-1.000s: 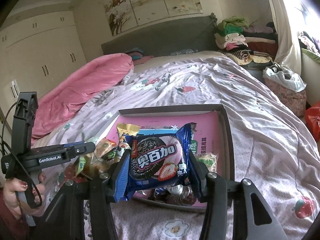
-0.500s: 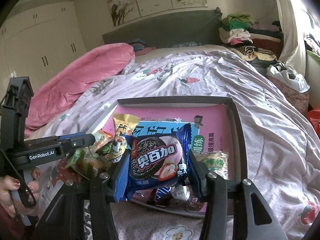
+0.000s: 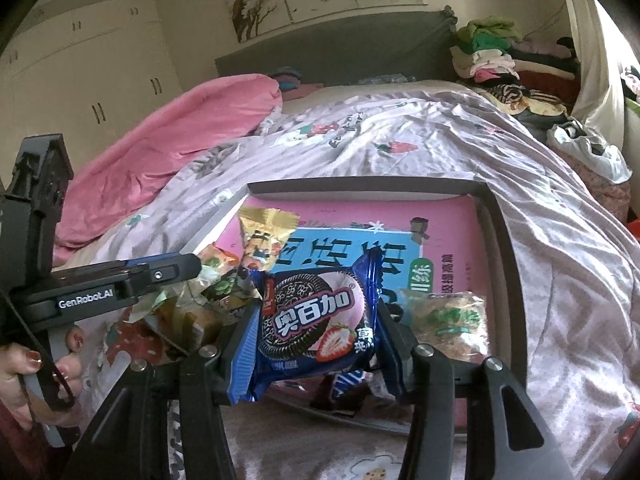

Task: Organize snacks
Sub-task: 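Lower the green-labelled bag into the tray with the left gripper while the right gripper places the cookie pack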

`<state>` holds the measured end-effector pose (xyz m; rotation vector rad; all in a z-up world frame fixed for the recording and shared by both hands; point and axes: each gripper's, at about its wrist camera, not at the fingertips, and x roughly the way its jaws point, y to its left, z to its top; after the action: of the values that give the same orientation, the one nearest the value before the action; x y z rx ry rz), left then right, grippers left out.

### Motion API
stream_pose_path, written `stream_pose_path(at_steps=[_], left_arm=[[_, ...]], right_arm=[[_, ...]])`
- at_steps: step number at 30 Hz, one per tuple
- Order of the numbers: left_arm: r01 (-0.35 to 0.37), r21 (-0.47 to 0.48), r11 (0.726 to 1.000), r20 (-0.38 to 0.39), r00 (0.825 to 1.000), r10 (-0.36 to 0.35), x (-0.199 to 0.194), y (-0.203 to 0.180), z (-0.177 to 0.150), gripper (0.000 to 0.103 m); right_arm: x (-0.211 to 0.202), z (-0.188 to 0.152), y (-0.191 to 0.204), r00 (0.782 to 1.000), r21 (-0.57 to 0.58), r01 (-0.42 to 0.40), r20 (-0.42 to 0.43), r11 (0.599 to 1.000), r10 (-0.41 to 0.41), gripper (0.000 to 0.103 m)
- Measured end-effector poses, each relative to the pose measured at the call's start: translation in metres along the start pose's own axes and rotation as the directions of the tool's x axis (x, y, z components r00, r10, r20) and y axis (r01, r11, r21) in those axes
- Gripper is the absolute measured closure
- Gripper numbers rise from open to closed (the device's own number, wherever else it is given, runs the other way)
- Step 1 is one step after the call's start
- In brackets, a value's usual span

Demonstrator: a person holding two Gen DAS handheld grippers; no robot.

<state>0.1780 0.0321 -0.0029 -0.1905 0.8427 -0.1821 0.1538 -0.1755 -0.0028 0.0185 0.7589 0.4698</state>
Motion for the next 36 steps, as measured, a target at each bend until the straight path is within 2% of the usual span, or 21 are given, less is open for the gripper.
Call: stream_pose_path(at_steps=[20,24,33,36], left_arm=[[0.0,0.001,1.0,-0.001,1.0,0.0,0.0,0.001,-0.001,0.07],[0.006,-0.001,1.0,0.0,1.0,-0.006,0.0,0.002,-0.001,0.07],[0.006,0.001,1.0,0.008,1.0,-0.006,-0.002,0.0,-0.002,0.07],[0.017,-0.003,1.0,0.01,1.0,-0.017,-0.003,-0.002,-0.001,0.061]], right_arm=[[0.004,-0.005,-0.003,0.999,0.03,0.011,-0.031,0.999,-0.01,0.048],[0.003,-0.005,0.0,0.999,0.017,0.029,-0.031,0.999,-0.029,0.041],[-0.004,-0.005,0.004,0.999,-0.002,0.051,-0.007,0.999,-0.051,0.035],[-0.01,-0.004,0.006,0.998,-0.008,0.063,0.018,0.998,-0.062,0.032]])
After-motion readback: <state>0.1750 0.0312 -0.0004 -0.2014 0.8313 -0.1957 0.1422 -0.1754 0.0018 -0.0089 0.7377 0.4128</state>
